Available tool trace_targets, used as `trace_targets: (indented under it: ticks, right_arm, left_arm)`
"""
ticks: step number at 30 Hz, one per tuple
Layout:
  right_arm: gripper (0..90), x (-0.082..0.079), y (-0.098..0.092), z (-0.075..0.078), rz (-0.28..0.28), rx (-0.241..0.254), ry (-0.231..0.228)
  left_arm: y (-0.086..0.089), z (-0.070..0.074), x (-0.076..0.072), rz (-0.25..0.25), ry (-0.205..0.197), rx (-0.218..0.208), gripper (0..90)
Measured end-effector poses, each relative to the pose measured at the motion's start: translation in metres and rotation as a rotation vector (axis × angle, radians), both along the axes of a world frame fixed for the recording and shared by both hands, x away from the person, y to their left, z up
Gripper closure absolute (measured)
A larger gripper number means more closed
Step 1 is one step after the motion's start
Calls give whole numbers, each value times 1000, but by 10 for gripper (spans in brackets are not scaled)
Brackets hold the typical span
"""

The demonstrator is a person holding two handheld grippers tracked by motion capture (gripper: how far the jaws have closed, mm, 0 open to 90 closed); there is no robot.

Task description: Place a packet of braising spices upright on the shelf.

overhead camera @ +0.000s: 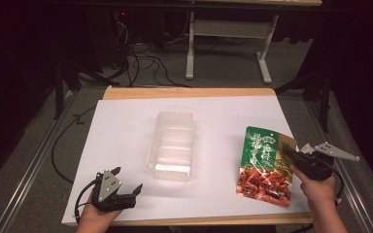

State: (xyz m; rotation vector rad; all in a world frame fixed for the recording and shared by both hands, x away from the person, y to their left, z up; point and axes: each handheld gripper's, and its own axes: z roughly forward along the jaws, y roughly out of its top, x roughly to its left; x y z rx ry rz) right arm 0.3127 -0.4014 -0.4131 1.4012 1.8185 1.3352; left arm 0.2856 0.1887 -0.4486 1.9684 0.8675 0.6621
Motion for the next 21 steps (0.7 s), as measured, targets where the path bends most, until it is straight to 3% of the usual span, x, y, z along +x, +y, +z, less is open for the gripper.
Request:
trace_targets:
  ticks: [9,21]
  right_arm:
    - [900,-10,12,23,31,10,-98]
    - [900,-22,17,43,60,3,-193]
  left_arm:
    - [0,0,0,1,-1,-1,103]
    - [1,0,0,3,-3,0,104]
